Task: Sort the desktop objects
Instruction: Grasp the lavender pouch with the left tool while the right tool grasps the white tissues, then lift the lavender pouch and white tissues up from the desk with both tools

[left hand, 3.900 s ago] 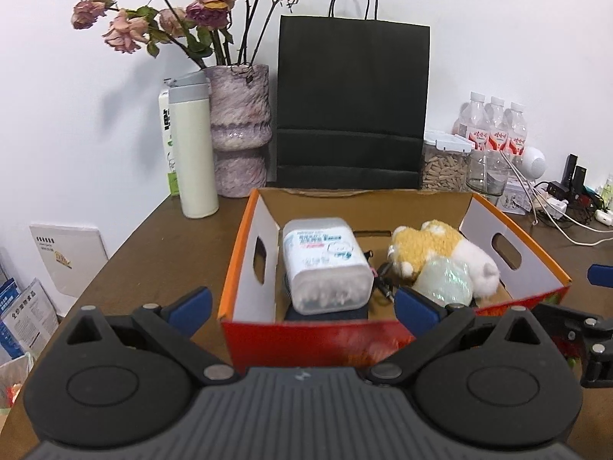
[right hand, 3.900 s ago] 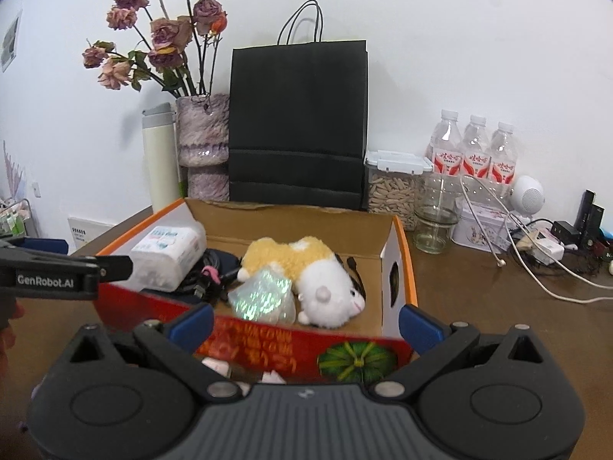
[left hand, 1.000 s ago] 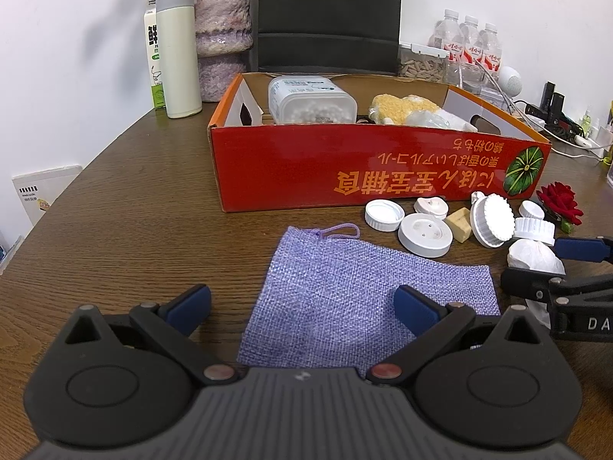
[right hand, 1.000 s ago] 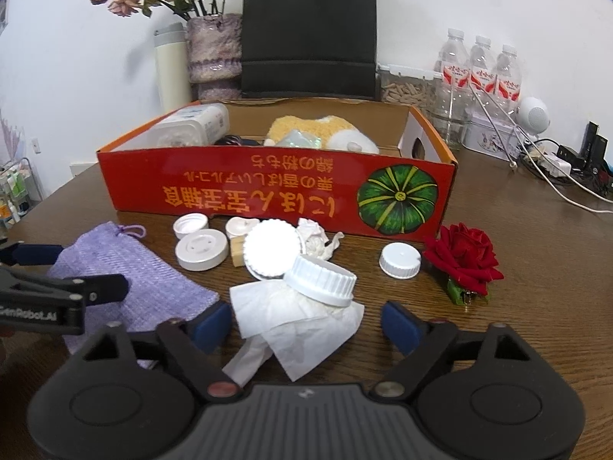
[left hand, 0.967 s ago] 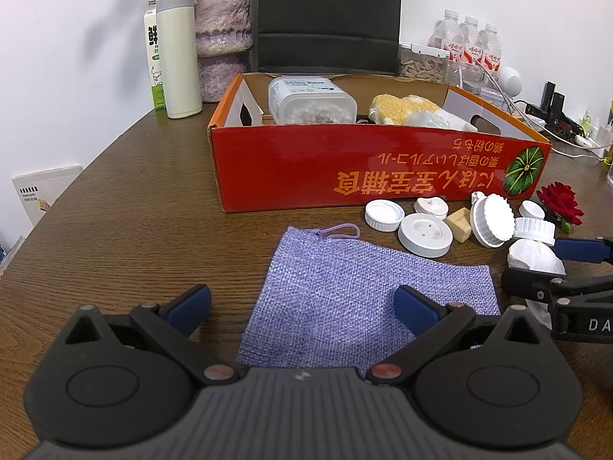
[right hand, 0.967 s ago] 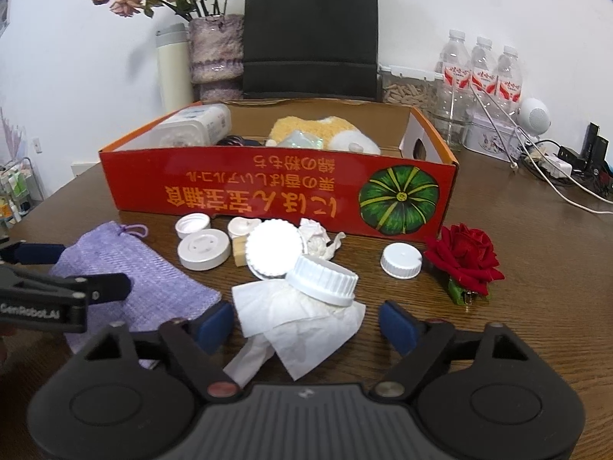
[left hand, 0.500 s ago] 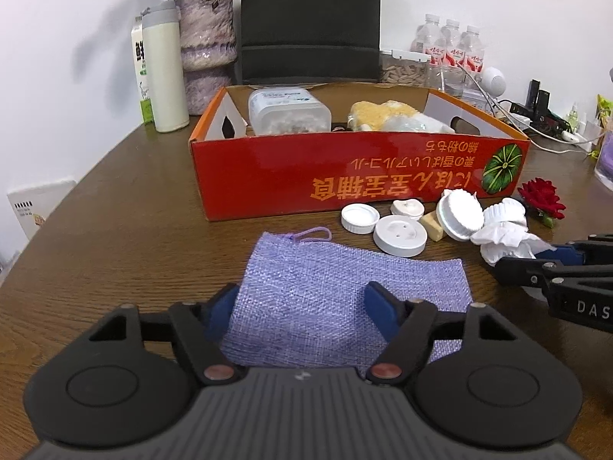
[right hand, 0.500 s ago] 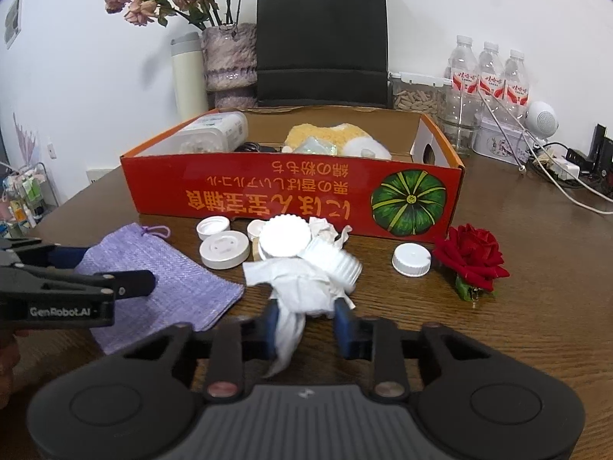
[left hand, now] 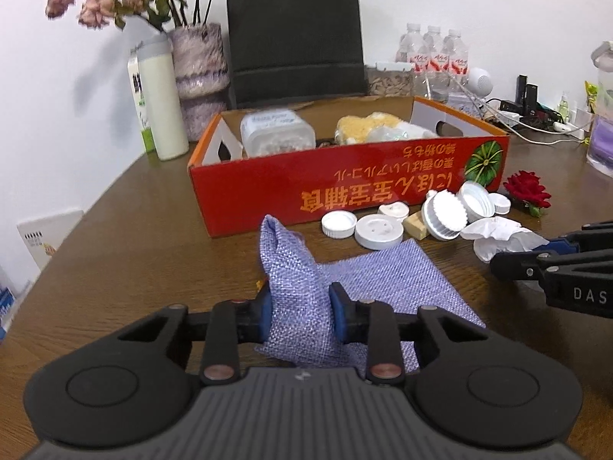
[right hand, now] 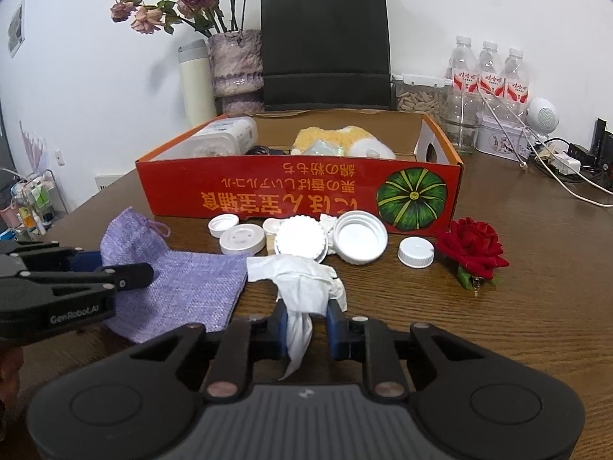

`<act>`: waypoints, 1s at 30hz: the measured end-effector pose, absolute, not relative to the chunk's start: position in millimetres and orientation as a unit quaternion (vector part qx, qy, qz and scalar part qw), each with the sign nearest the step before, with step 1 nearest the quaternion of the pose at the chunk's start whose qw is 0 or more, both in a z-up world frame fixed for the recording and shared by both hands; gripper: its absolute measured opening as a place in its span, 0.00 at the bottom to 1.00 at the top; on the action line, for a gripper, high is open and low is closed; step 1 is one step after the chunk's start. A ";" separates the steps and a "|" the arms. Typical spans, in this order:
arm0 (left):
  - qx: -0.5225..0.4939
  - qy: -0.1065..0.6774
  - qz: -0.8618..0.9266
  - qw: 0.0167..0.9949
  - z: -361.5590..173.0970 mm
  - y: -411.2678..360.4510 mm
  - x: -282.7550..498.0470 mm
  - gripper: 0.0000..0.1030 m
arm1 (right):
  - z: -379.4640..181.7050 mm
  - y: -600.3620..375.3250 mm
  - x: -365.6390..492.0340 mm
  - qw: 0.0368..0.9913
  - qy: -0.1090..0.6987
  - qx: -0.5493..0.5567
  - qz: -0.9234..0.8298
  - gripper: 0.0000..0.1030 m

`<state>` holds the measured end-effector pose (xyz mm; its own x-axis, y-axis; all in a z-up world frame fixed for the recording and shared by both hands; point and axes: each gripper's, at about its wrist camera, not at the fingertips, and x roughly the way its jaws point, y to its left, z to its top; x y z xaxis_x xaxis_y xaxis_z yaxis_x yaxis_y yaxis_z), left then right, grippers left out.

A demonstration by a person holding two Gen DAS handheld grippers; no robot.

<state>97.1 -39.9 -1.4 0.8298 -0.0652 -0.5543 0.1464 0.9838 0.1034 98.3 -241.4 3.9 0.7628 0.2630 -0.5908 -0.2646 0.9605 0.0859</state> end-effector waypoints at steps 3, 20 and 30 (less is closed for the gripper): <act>0.079 0.274 -0.057 0.957 3.0 -41.8 91.1 0.30 | 5.5 -242.0 95.4 0.939 0.313 -0.001 0.140 0.18; 0.118 0.214 -0.078 0.966 21.3 -57.7 64.4 0.27 | 16.2 -244.2 81.7 0.943 0.299 0.002 0.143 0.18; 0.100 0.191 -0.092 0.972 36.9 -57.0 58.7 0.22 | 30.0 -246.1 78.4 0.950 0.279 0.003 0.143 0.18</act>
<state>58.7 -57.0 36.9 0.9100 -0.1415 -0.3898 0.2180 0.9628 0.1596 78.4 -246.1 30.0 0.8033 0.2728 -0.5295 -0.2689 0.9593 0.0863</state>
